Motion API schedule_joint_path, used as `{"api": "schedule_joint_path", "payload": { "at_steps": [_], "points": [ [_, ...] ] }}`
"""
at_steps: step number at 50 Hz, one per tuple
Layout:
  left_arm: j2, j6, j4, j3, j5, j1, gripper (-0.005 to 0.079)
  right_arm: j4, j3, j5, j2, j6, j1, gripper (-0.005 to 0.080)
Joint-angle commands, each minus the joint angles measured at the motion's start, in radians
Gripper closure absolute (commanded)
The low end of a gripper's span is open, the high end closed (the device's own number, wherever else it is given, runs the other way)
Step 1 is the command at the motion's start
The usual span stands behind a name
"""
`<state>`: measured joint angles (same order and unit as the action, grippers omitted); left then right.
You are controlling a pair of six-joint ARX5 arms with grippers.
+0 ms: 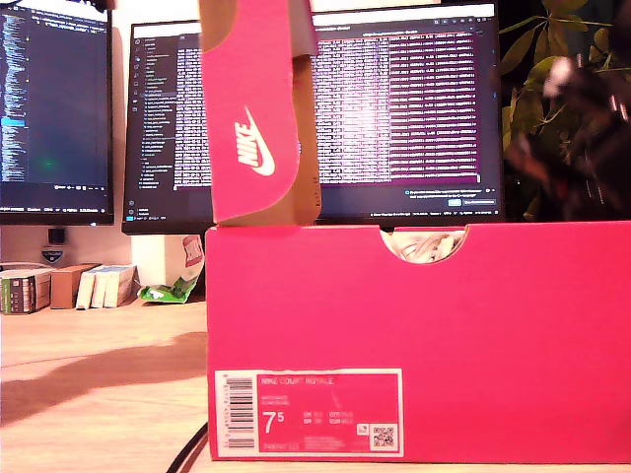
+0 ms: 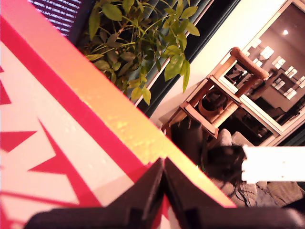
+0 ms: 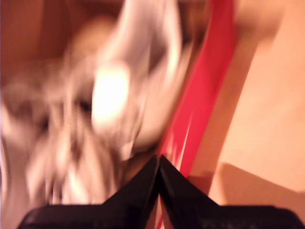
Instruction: Close the red shoebox by pushing the lid with your left arm and holding the box in place with your right arm
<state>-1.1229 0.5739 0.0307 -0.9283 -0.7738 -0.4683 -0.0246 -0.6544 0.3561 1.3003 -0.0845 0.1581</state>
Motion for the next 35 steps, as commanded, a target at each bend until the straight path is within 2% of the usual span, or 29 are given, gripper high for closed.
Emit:
{"api": "schedule_joint_path", "payload": {
  "at_steps": [1,4,9,13,16,21,30,35],
  "points": [
    [-0.055,0.005,0.019,0.078,0.046,-0.032,0.0761,-0.011,-0.05,0.002,0.004,0.007,-0.023,0.0764],
    [-0.056,0.002,0.097,0.078,0.087,-0.052,0.0761,-0.022,-0.08,0.002,0.004,0.008,-0.034,0.0764],
    [-0.055,-0.017,0.23,0.078,0.216,-0.08,0.0761,-0.03,-0.124,0.0,0.004,0.019,-0.044,0.0764],
    [-0.053,-0.062,0.273,0.077,0.295,-0.093,0.0761,-0.052,-0.168,-0.022,0.004,0.042,-0.054,0.0764],
    [-0.053,-0.069,0.252,0.077,0.311,-0.093,0.0761,-0.083,-0.204,-0.045,0.004,0.061,-0.061,0.0764],
    [-0.053,-0.072,0.145,0.077,0.311,-0.088,0.0761,-0.149,-0.267,-0.04,0.004,0.067,-0.063,0.0764],
    [-0.053,-0.174,0.0,0.077,0.31,-0.084,0.0761,-0.244,-0.316,0.06,0.004,0.062,-0.035,0.0764],
    [-0.053,-0.183,-0.024,0.077,0.31,-0.084,0.0761,-0.311,-0.316,0.064,0.008,0.065,0.004,0.0764]
  ]
}}
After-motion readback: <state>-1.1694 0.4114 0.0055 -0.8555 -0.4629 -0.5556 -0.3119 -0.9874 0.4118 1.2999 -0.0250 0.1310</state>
